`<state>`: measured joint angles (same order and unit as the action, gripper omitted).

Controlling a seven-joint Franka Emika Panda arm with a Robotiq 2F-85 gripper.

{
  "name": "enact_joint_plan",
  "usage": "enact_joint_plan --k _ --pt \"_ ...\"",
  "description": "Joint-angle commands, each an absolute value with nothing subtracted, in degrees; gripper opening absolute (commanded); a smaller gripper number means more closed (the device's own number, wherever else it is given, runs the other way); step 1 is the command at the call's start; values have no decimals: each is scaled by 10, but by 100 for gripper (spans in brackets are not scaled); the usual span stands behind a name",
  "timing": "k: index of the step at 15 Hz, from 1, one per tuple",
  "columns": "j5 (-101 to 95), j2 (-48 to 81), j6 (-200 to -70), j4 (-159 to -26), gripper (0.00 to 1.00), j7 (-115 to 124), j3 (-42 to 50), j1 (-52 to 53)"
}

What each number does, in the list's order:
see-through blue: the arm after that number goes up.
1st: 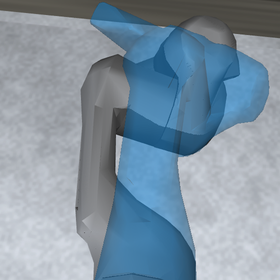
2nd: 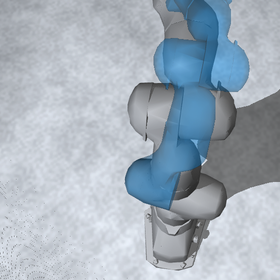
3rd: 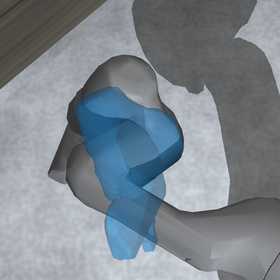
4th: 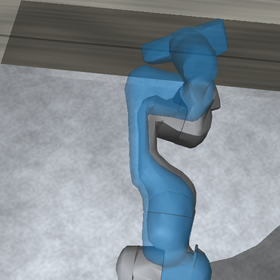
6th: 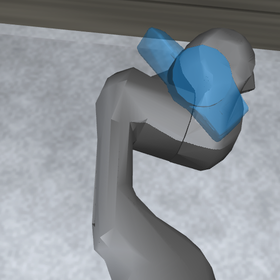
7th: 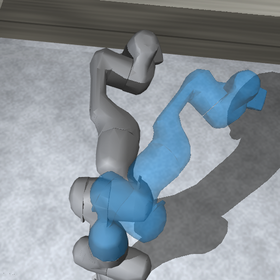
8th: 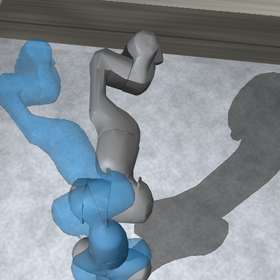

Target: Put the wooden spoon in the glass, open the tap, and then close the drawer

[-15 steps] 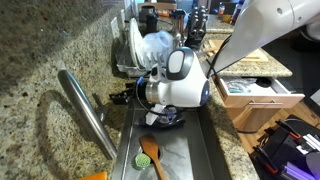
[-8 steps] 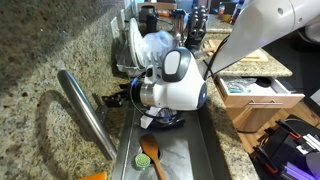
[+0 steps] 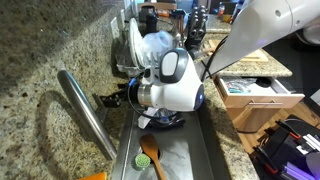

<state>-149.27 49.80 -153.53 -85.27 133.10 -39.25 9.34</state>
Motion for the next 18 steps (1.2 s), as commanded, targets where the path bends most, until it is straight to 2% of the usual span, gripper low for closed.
enact_joint_plan --k 1,9,10,13,14,15,18 --pt "-1493 504 -1535 -842 100 1331 -388 100" --pt "-1489 548 -1539 -760 100 1319 -364 150" --pt "-1493 533 -1535 -796 100 1331 -377 128" --pt "-1493 534 -1535 -792 100 1331 -376 132" --pt "-1492 532 -1536 -798 75 1330 -374 130" --pt "-1490 531 -1526 -801 74 1330 -372 131" --pt "-1491 531 -1525 -807 52 1334 -372 128"
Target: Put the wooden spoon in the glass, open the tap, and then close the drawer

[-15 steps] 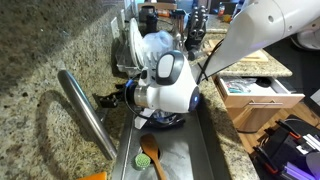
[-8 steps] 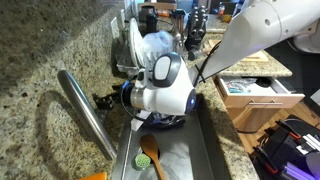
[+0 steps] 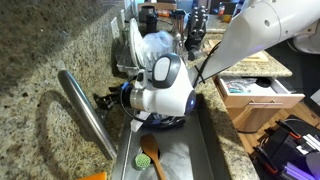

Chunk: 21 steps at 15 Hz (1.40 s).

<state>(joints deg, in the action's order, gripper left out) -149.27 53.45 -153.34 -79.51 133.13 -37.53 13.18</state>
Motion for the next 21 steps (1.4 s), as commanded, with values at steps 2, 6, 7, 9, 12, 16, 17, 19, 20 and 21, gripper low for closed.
enact_joint_plan --k 2,6,7,9,12,16,17,19,20,21 --pt "-1493 531 -1523 -810 38 1335 -371 128" --pt "-1493 521 -1501 -820 10 1333 -368 128" --pt "-1487 517 -1492 -824 3 1330 -366 128" --pt "-1483 499 -1449 -842 0 1328 -360 123" --pt "-1464 470 -1376 -877 0 1329 -352 106" --pt "-1447 483 -1379 -839 2 1349 -310 136" --pt "-1447 483 -1384 -836 8 1353 -303 139" --pt "-1447 484 -1383 -834 22 1356 -297 150" --pt "-1446 484 -1383 -833 26 1357 -296 155" --pt "-1446 484 -1383 -833 26 1357 -297 156"
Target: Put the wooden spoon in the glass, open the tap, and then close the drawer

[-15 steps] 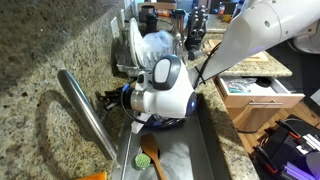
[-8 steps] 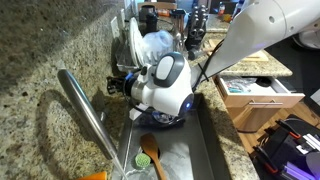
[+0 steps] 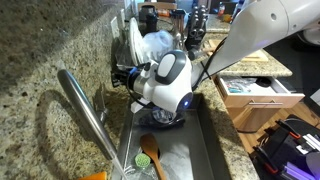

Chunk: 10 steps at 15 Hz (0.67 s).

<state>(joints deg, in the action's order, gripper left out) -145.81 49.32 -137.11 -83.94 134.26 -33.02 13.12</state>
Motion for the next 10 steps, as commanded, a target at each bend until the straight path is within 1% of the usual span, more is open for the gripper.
enact_joint_plan --k 1,6,7,8,10 --pt "-1446 484 -1383 -832 26 1357 -297 157" --pt "-1446 484 -1383 -831 26 1357 -294 157" --pt "-1446 484 -1383 -831 51 1357 -294 157" --pt "-1440 483 -1388 -832 52 1355 -292 157" --pt "-1358 474 -1445 -846 65 1335 -295 147"
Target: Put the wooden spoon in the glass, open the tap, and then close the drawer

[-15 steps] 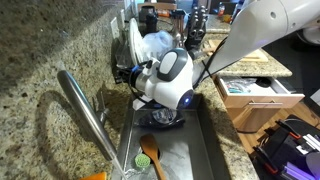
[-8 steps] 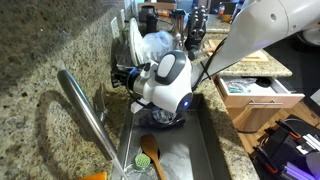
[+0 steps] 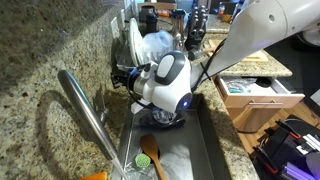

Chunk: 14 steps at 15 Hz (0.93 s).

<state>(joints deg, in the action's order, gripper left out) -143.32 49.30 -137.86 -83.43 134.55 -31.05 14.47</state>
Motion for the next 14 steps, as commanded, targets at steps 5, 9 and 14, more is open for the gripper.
enact_joint_plan --k 5,9,14 --pt "-1095 380 -1419 -1006 98 1136 -369 86" --pt "-893 286 -1321 -1118 100 1005 -466 26" --pt "-715 127 -1244 -1182 100 963 -540 -21"
